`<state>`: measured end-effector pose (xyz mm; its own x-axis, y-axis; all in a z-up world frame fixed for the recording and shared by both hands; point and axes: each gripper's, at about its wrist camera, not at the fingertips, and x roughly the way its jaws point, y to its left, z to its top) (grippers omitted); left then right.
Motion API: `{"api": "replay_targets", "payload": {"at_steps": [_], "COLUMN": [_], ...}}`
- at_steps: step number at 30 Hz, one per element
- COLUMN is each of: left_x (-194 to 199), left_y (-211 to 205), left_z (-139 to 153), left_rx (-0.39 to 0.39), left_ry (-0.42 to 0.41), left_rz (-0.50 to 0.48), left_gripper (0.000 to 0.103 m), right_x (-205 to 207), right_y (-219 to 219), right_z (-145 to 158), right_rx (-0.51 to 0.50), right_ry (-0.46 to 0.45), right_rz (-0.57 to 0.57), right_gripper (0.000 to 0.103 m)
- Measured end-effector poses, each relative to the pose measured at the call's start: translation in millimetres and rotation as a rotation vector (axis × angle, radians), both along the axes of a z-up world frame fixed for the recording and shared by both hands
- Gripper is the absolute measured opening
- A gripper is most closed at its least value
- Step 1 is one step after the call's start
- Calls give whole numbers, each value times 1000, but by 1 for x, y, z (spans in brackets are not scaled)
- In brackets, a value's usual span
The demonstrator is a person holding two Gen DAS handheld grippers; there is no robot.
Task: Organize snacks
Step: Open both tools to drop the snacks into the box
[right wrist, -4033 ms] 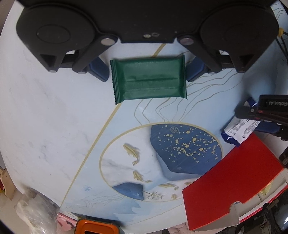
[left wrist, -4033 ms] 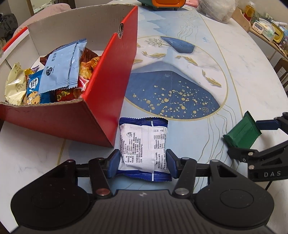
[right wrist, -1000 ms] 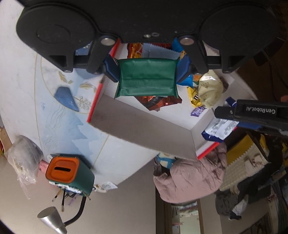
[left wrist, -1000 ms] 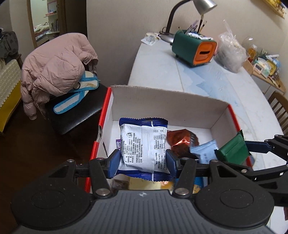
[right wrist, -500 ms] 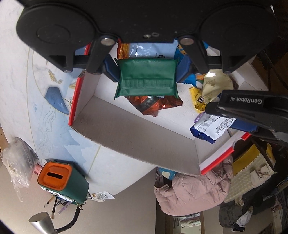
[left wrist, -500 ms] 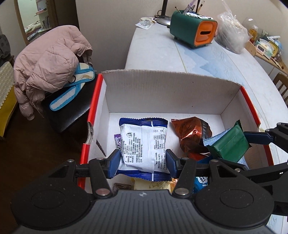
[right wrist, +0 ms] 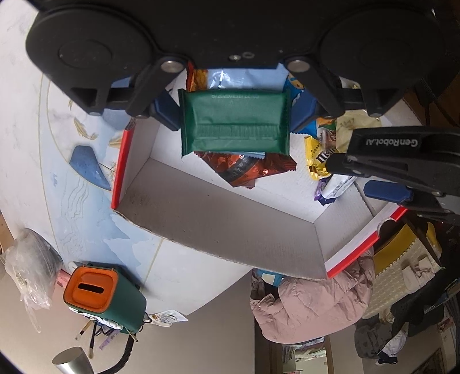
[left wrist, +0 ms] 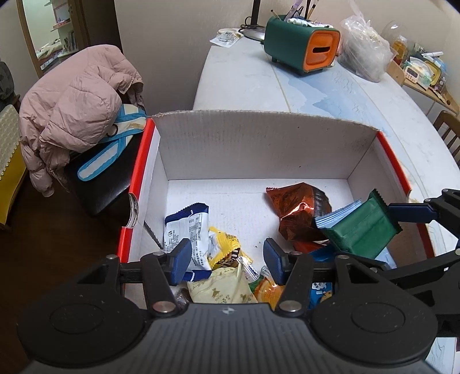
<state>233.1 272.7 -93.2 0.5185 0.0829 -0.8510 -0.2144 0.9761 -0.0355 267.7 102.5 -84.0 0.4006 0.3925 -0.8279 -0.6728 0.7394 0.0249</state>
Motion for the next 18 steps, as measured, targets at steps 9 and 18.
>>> {"api": "replay_targets", "payload": {"at_steps": [9, 18], "left_x": [-16, -37], "left_y": [-11, -19], "left_z": [22, 46], "left_rx": [-3, -19], "left_ry": [-72, -142], "left_rz": [-22, -21], "left_gripper": [64, 70], "right_x": [-6, -18], "right_y": [-18, -46], "right_z": [16, 41], "right_rx": [76, 165], "right_ry": [-12, -36], "right_rz": [-14, -39], "right_gripper": [95, 101]}}
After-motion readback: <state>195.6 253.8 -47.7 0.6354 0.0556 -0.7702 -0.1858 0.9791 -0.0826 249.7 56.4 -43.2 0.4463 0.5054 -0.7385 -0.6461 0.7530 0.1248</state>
